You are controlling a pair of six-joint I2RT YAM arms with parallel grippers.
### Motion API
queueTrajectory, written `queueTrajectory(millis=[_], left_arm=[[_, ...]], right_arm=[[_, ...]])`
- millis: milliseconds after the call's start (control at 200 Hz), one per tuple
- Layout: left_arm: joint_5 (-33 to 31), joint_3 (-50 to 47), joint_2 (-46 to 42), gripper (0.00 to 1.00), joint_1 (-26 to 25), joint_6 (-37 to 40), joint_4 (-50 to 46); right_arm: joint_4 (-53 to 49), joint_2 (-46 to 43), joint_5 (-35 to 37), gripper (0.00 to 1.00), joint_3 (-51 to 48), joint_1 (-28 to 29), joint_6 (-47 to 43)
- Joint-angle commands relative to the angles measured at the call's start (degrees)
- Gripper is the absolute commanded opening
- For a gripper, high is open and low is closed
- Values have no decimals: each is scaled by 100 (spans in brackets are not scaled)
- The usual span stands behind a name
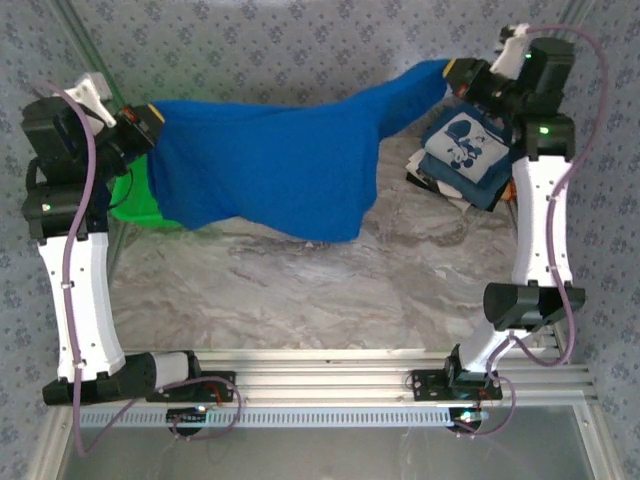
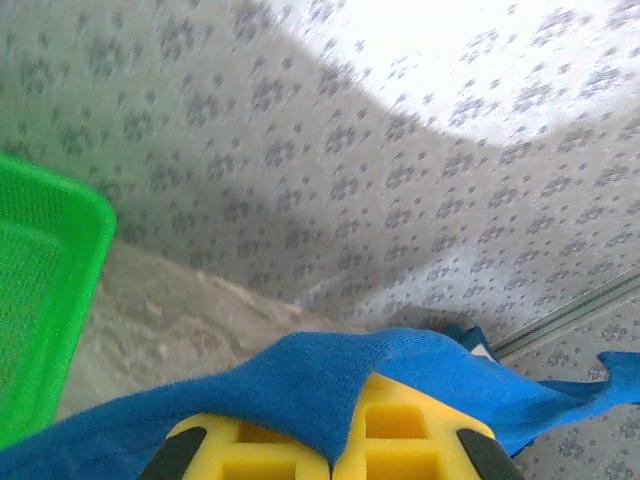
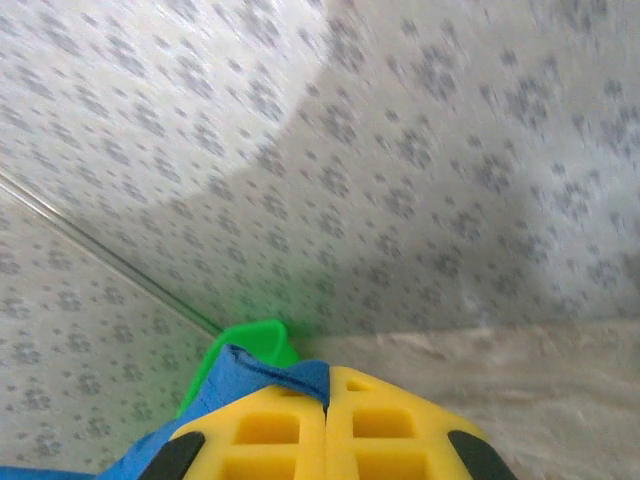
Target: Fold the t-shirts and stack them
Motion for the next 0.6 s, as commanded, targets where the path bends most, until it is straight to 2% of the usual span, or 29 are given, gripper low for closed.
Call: queueTrajectory(millis=[0, 215, 410, 595], left_arm=[[72, 620, 59, 0, 55, 514, 247], [170, 761, 0, 0, 54, 641, 256], [292, 306, -339, 0, 57, 477, 898], [547, 301, -445, 0, -15, 236, 1365]], right_arm=[[395, -318, -312, 0, 369, -258, 323], [459, -798, -652, 0, 408, -620, 565], [476, -1247, -736, 0, 189, -769, 565], [694, -1287, -883, 0, 455, -1010, 915]])
